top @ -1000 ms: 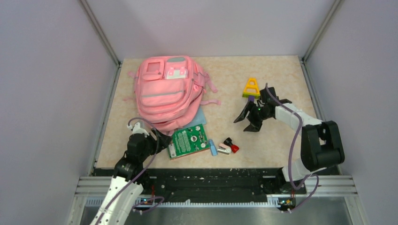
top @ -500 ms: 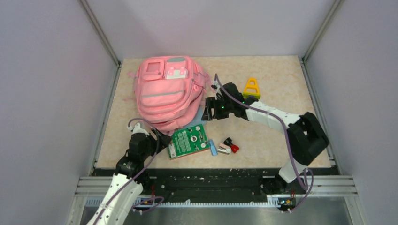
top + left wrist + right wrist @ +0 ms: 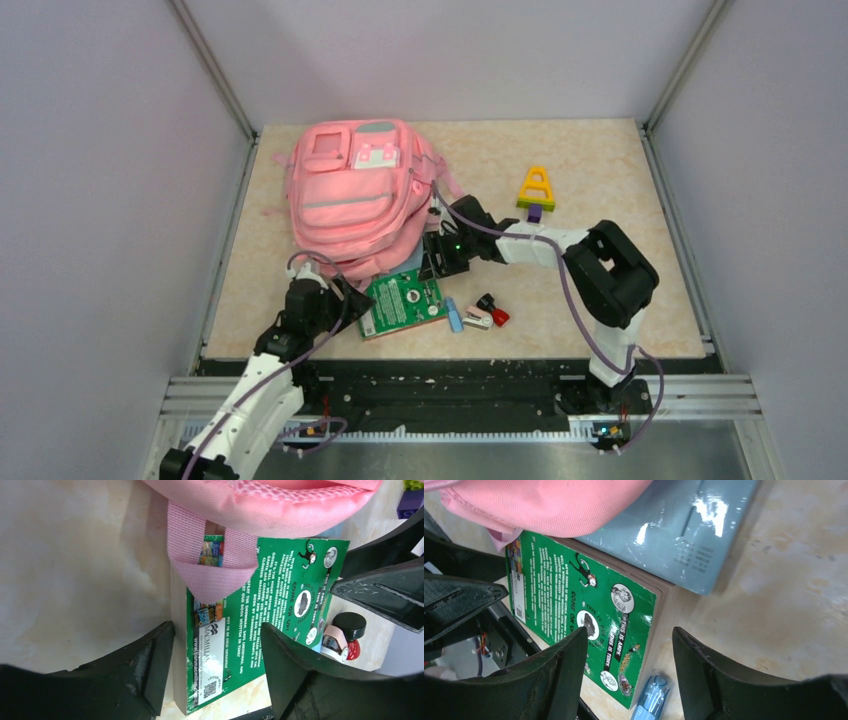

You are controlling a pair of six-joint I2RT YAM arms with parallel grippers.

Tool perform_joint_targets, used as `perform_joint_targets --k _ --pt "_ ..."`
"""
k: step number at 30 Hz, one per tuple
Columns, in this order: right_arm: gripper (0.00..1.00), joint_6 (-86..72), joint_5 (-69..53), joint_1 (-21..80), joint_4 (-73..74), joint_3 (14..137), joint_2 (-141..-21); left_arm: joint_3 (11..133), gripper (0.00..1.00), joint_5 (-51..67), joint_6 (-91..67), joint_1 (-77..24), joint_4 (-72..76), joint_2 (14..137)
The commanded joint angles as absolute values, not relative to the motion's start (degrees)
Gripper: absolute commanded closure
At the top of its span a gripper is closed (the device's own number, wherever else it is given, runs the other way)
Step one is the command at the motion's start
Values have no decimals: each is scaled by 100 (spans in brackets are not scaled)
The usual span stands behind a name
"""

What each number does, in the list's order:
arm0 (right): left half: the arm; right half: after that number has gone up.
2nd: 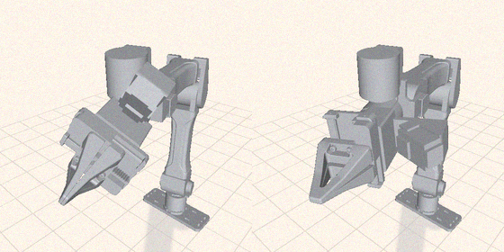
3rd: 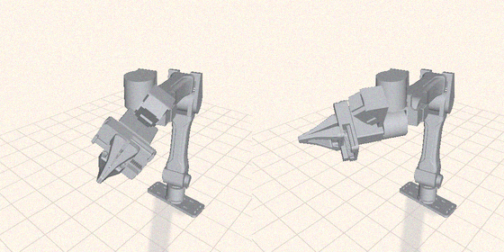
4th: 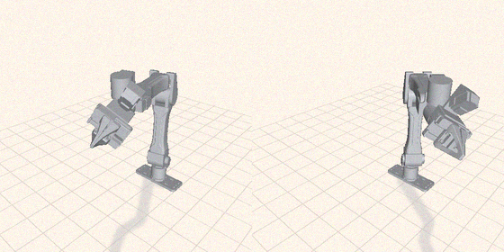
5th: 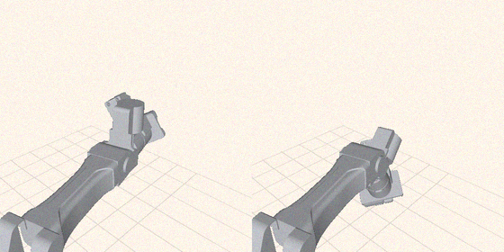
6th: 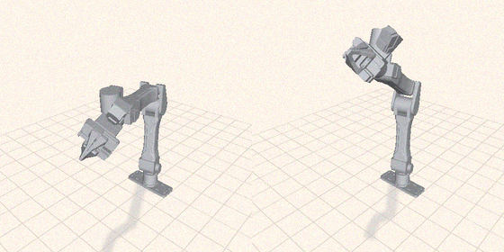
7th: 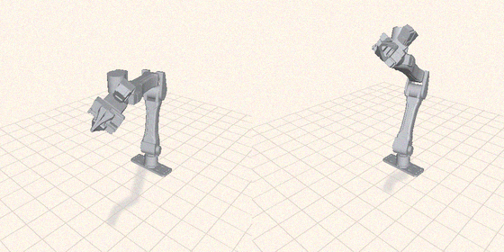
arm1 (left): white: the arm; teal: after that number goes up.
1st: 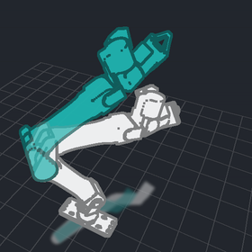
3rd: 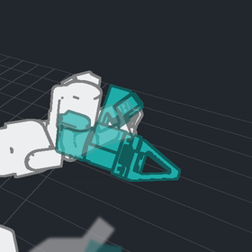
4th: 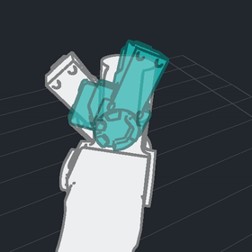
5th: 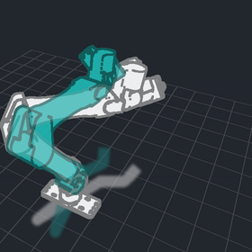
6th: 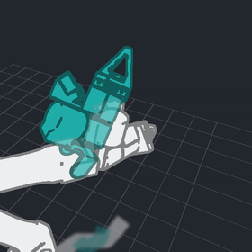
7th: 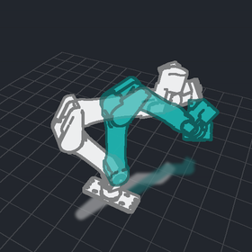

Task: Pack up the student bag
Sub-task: Pick up the book from the center of the board.

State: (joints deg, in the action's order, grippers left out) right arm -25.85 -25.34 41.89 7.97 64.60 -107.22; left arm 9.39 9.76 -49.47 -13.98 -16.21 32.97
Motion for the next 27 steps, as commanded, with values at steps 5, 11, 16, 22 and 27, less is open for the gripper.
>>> perform_joint_targets --k 5,11,16,22,27 --pt "41 -2714 -3835 4348 -197 6546 -11408 614 48 1261 -4942 -1406 -966 3511" --pt "49 -3558 -4436 4707 -1523 6375 -11598 377 57 1384 -5133 -1406 -787 3461" --pt "70 -3702 -4196 4816 -1579 6537 -11648 454 57 1208 -5065 -1402 -1091 3245" --pt "100 -3503 -3892 4817 -879 6781 -11181 1053 44 784 -4865 -1406 -1939 2649" --pt "100 -3585 -3549 4815 -226 6974 -10381 2112 35 348 -4472 -1406 -2492 2331"
